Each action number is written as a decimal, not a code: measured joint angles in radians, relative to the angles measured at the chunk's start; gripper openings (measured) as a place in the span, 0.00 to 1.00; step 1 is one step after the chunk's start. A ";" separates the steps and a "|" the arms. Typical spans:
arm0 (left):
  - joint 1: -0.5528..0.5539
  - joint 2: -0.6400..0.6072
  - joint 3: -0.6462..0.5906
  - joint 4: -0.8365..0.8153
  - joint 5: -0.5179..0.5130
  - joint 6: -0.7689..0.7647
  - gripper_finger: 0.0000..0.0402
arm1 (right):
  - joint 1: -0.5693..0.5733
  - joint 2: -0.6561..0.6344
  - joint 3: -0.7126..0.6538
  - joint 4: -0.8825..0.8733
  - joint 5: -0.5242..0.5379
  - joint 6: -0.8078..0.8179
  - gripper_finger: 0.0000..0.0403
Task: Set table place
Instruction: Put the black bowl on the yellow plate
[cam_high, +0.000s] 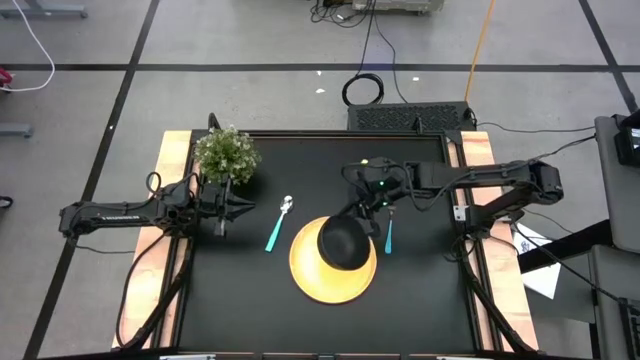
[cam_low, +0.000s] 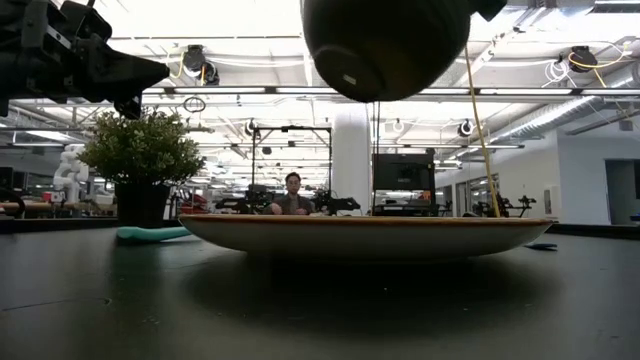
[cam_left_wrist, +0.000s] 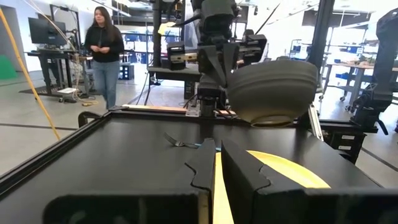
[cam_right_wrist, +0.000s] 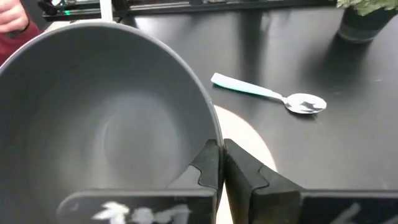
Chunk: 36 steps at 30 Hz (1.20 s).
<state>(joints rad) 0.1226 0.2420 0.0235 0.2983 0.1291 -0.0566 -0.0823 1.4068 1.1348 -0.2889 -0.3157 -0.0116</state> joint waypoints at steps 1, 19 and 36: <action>0.000 0.000 0.000 0.001 0.000 0.000 0.08 | 0.005 0.012 0.009 -0.004 0.000 0.001 0.00; 0.000 0.000 0.000 -0.001 0.000 -0.001 0.08 | 0.021 0.177 0.200 -0.240 0.013 0.036 0.00; 0.000 0.000 0.000 -0.001 0.000 -0.001 0.08 | 0.065 0.223 0.199 -0.351 0.166 0.080 0.00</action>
<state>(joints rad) 0.1226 0.2420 0.0235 0.2970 0.1289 -0.0574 -0.0177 1.6302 1.3342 -0.6394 -0.1493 0.0682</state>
